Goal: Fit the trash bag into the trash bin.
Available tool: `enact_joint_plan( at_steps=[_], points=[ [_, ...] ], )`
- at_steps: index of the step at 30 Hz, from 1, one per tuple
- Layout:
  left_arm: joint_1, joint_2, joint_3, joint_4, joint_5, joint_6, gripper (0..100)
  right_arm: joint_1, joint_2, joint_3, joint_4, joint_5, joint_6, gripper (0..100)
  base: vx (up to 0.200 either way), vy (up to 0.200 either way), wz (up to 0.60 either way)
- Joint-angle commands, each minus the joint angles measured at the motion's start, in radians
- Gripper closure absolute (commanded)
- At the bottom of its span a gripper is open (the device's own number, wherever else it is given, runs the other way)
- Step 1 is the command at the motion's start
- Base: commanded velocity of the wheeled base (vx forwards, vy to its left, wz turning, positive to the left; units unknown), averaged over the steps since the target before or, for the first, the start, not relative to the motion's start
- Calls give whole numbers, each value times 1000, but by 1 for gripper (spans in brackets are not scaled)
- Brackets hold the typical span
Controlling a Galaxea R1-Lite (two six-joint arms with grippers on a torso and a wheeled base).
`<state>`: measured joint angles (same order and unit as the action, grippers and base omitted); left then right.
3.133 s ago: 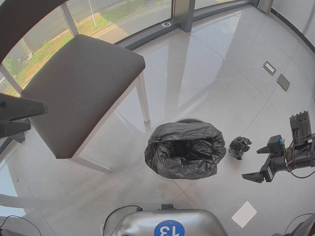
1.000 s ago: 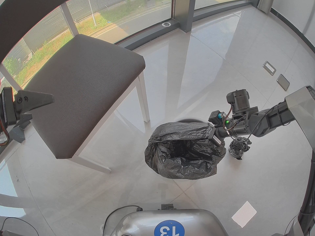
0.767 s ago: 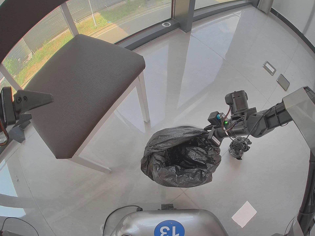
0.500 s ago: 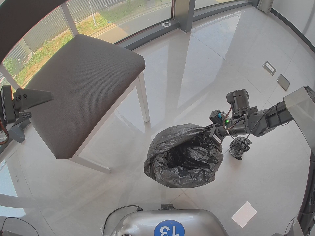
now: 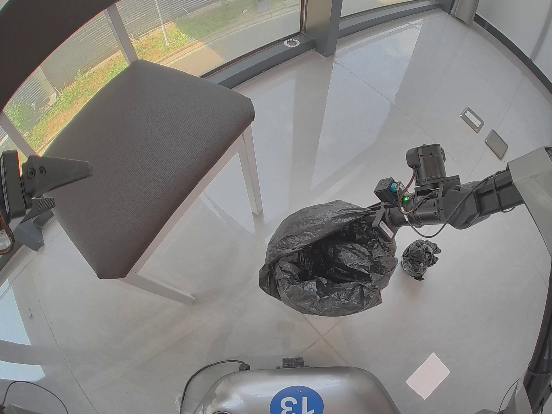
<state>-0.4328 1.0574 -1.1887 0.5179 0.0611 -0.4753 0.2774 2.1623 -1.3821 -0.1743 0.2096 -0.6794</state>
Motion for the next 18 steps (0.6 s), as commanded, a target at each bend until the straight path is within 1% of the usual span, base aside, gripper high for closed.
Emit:
enact_joint_plan(
  at_steps=[1,5,10,12,18],
  points=[
    [0,-2,0,1,0,0,0,0,-7,20,2,1,0,100,0,0,0],
    [0,-8,0,1,0,0,0,-4,-12,74,-1,-1,3,100,0,0,0],
    [11,-7,0,-1,0,0,0,-14,-58,224,-17,-6,12,100,0,0,0],
    [12,-7,0,-4,-1,0,0,-18,-72,275,-31,-18,12,100,0,0,0],
    [12,-5,11,-45,-6,0,0,-24,-90,330,-57,-25,12,100,0,0,0]
  ],
)
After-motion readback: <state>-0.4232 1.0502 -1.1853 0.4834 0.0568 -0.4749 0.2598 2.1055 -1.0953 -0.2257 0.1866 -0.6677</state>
